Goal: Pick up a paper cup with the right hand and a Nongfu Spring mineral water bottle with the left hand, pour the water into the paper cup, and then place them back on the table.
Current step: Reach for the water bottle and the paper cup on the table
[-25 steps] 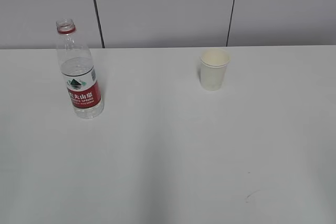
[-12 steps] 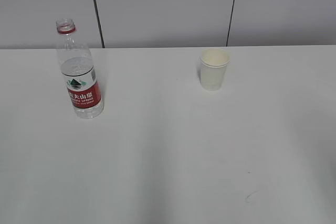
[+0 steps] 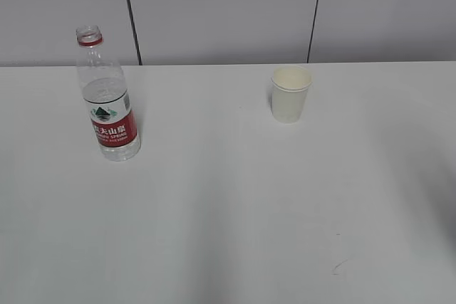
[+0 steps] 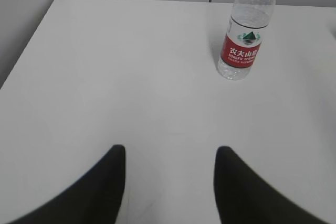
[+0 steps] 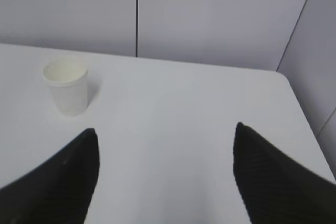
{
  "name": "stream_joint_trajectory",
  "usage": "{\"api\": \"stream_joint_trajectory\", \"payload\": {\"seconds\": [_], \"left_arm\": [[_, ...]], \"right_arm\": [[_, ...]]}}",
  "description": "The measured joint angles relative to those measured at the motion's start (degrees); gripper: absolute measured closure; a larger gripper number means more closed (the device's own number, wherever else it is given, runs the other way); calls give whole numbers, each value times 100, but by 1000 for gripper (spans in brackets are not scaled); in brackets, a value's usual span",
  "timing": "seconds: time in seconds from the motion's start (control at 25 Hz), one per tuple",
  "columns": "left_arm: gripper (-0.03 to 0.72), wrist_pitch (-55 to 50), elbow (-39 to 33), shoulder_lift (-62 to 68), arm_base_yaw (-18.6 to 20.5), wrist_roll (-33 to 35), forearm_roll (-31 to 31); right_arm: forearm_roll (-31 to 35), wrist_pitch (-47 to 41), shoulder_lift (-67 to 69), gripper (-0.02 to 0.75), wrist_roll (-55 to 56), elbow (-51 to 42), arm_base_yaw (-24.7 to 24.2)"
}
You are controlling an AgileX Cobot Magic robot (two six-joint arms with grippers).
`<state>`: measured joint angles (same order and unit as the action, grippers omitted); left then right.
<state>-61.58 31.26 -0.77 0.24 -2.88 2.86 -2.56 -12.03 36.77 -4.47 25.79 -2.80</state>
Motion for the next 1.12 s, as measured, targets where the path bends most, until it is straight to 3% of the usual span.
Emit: {"api": "stream_joint_trajectory", "payload": {"seconds": [0.68,0.8,1.0,1.12], "left_arm": [[349,0,0,0,0,0,0],[349,0,0,0,0,0,0],[349,0,0,0,0,0,0],[349,0,0,0,0,0,0]], "right_arm": [[298,4005,2858,152,364,-492,0],[-117,4576,3294,152,675,-587,0],[-1418,5444,4068,153,1227,-599,0],[-1687,5731,4453,153,1409,-599,0]]}}
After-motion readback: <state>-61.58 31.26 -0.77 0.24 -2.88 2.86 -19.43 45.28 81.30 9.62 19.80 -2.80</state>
